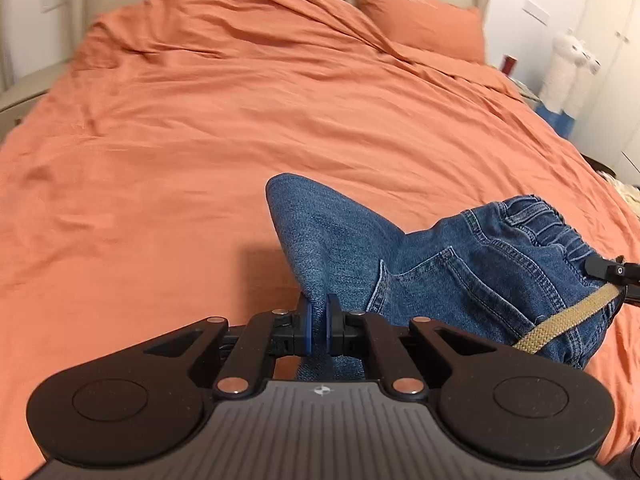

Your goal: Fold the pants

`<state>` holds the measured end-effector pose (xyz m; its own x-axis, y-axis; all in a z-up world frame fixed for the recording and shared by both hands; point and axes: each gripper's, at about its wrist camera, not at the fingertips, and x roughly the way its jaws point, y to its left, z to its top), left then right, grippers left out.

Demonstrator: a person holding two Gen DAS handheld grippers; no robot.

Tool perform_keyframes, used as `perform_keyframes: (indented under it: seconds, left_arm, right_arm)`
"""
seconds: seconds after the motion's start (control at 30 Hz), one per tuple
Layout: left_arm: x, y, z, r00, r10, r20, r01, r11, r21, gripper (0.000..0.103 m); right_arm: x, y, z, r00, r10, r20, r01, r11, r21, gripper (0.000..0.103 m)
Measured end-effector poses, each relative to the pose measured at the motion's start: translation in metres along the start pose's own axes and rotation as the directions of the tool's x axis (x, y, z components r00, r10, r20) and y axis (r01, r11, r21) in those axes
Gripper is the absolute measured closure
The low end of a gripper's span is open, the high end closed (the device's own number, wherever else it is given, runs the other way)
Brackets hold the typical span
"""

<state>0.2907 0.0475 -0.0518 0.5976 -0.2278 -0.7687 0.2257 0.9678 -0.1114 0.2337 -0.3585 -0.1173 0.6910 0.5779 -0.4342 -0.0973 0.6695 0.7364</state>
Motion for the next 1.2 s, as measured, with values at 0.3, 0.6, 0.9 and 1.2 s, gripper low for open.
perform_keyframes:
  seconds: [0.3,0.6,0.9,1.2]
  left_arm:
    - [-0.005,0.088,0.016,0.988,0.146,0.049,-0.143,0.987,-0.071,0.097]
    - [0.065,0.140,-0.021,0.990,0.142,-0.022,-0.144,0.978,-0.152,0.097]
    - [0.069,0.170,-0.035,0.995,0.044,-0.085,-0.057,0.985,-0.160,0.085]
    - [0.010,0.177,-0.079,0.982,-0.050,-0.181,0.031,0.994,-0.104,0.079]
  right_arm:
    - [0.106,0.071,-0.013,0.996,0.084,-0.030,-0.086,0.994,-0.069,0.083]
    - [0.176,0.042,-0.053,0.993,-0.012,-0.118,0.005,0.998,-0.060,0.083]
    - [0.187,0.011,-0.072,0.988,-0.054,-0.146,0.052,0.998,-0.018,0.084]
    - [0.189,0.015,-0.073,0.986,-0.086,-0.144,0.084,0.996,-0.014,0.082]
